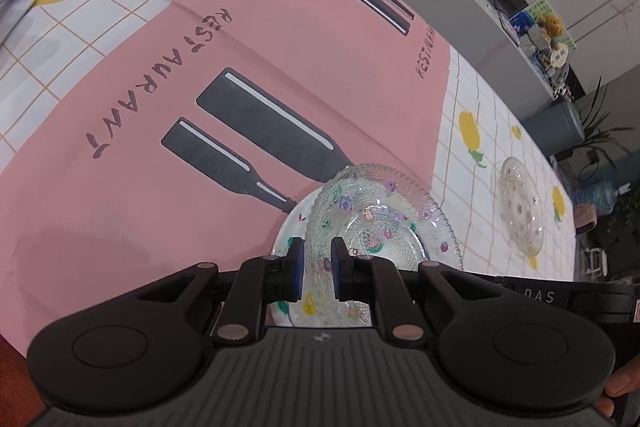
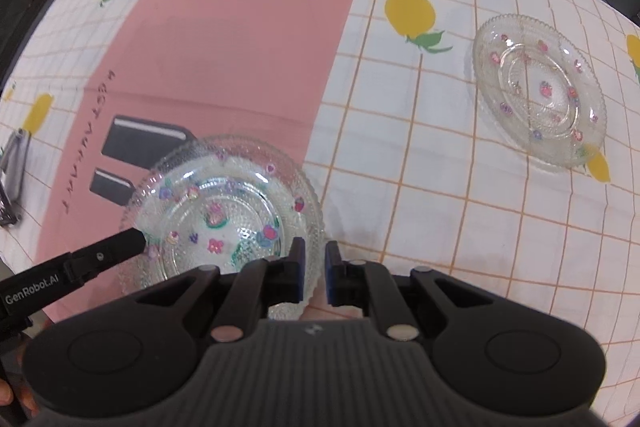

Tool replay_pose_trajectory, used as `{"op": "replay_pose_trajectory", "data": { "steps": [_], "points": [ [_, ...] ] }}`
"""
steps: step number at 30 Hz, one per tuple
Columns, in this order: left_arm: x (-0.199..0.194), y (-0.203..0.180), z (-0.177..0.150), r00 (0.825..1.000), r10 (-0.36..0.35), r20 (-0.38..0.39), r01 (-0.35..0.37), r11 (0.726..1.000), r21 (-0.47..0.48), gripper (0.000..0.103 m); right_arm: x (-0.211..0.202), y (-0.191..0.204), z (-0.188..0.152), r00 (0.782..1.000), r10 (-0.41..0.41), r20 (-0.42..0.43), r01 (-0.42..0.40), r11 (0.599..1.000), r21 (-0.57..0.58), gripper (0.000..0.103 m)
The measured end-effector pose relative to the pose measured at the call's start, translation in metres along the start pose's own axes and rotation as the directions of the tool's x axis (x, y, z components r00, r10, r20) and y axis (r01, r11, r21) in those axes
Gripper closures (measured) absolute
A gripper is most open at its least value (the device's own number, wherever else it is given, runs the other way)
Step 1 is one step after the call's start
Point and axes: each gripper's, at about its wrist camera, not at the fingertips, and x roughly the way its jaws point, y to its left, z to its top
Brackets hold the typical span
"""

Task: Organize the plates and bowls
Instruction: 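Lower the clear glass plate onto the 'Fruity' plate with both tools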

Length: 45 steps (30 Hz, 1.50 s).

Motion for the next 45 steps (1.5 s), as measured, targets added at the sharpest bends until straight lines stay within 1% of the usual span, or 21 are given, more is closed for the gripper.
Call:
{"op": "replay_pose_trajectory", "data": {
  "steps": [6,16,22,25,28,31,33,38,39,40,42,44,45],
  "points": [
    [0.007,0.000,-0.005,0.999,0.022,-0.024,-0.021,0.999,0.030,0.089,0.006,0.004,-0.002,0.999,-0.037,-0.010,0.037,0.999,-0.032,0.097],
    [0.005,0.004,-0.002,1.000,0.004,-0.030,-0.003,1.000,0.027,0.089,0.007,0.005,-0.002,0.999,-0.040,-0.009,0.039,0.999,-0.037,0.097],
    [-0.002,0.004,-0.002,0.999,0.027,-0.045,-0.026,0.999,0.036,0.089,0.007,0.010,-0.001,0.999,-0.036,-0.028,0.034,0.998,-0.057,0.098],
    [-0.006,0.006,-0.003,0.998,0.034,-0.046,-0.033,0.999,0.038,0.089,0.007,0.015,-0.001,0.999,-0.030,-0.040,0.027,0.996,-0.085,0.098],
    [-0.006,0.004,-0.004,0.997,0.058,-0.045,-0.055,0.997,0.057,0.089,0.010,0.018,-0.001,0.998,-0.029,-0.049,0.023,0.994,-0.104,0.099],
    [-0.004,0.003,-0.007,0.995,0.078,-0.062,-0.074,0.995,0.069,0.089,0.009,0.023,0.000,0.998,-0.041,-0.045,0.035,0.991,-0.126,0.098],
    [-0.002,0.003,-0.008,0.993,0.085,-0.080,-0.079,0.995,0.068,0.089,0.008,0.025,0.000,0.998,-0.049,-0.041,0.043,0.989,-0.140,0.098],
    [-0.003,0.002,-0.007,0.993,0.084,-0.082,-0.079,0.995,0.063,0.088,0.005,0.026,0.000,0.998,-0.043,-0.045,0.036,0.989,-0.145,0.096],
    [-0.004,0.001,-0.007,0.993,0.089,-0.081,-0.083,0.994,0.071,0.086,0.005,0.026,0.000,0.998,-0.040,-0.045,0.033,0.989,-0.144,0.095],
    [-0.005,-0.001,-0.006,0.992,0.095,-0.081,-0.088,0.993,0.084,0.080,0.005,0.026,-0.001,0.998,-0.040,-0.045,0.033,0.989,-0.143,0.095],
    [-0.008,-0.002,-0.006,0.992,0.100,-0.071,-0.094,0.992,0.089,0.072,0.004,0.026,-0.002,0.998,-0.044,-0.037,0.039,0.988,-0.149,0.094],
    [-0.011,-0.003,-0.005,0.992,0.116,-0.055,-0.110,0.989,0.100,0.071,0.002,0.026,-0.003,0.998,-0.050,-0.031,0.044,0.988,-0.150,0.090],
    [-0.013,-0.004,-0.004,0.991,0.126,-0.044,-0.121,0.987,0.105,0.070,0.000,0.025,-0.003,0.999,-0.048,-0.025,0.044,0.988,-0.147,0.083]
  ]
}}
